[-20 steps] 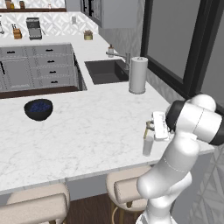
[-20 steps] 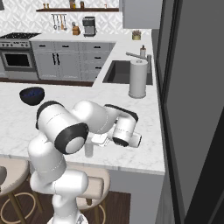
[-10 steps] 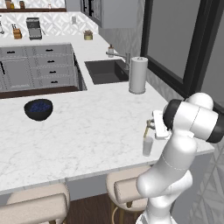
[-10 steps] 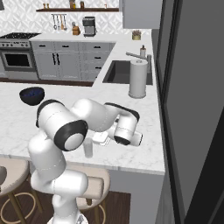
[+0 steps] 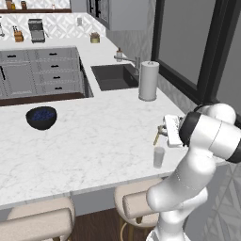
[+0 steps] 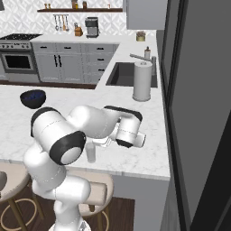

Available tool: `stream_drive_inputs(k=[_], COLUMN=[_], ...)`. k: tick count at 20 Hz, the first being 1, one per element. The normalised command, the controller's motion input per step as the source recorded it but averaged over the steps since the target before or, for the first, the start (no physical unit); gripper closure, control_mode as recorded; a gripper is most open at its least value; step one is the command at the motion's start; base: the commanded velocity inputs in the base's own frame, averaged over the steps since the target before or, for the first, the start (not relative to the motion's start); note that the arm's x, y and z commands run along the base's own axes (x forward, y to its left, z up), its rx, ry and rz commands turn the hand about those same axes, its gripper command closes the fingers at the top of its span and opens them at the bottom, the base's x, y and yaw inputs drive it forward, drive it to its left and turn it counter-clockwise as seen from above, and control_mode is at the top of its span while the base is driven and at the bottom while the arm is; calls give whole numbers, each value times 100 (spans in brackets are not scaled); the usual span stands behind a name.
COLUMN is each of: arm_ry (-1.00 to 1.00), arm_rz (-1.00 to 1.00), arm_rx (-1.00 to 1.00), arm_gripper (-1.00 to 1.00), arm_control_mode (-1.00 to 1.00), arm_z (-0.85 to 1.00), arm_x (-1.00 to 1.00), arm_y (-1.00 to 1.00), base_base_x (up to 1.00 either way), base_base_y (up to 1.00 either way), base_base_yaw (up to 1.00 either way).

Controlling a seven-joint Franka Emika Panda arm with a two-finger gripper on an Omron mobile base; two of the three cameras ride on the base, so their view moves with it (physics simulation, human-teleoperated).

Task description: Take a straw from the drawer in front and place it inside the glass cup on the dining counter.

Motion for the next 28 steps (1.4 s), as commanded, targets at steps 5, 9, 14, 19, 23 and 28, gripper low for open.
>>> stream_drive_inputs(k=[5,9,14,19,23,28], arm_ry=[0,0,0,0,-1,-1], arm_rz=[0,0,0,0,0,0], arm_rx=[0,0,0,-4,-3,-2], arm_gripper=[100,100,100,100,100,100], arm_control_mode=[-100,-100,-100,-100,-100,-100], arm_z=[27,18,7,0,6,29], arm_x=[-41,-54,-39,-6,19,4], arm_y=[6,0,0,0,0,0], base_base_x=[0,0,0,0,0,0], base_base_y=[0,0,0,0,0,0], base_base_yaw=[0,0,0,0,0,0])
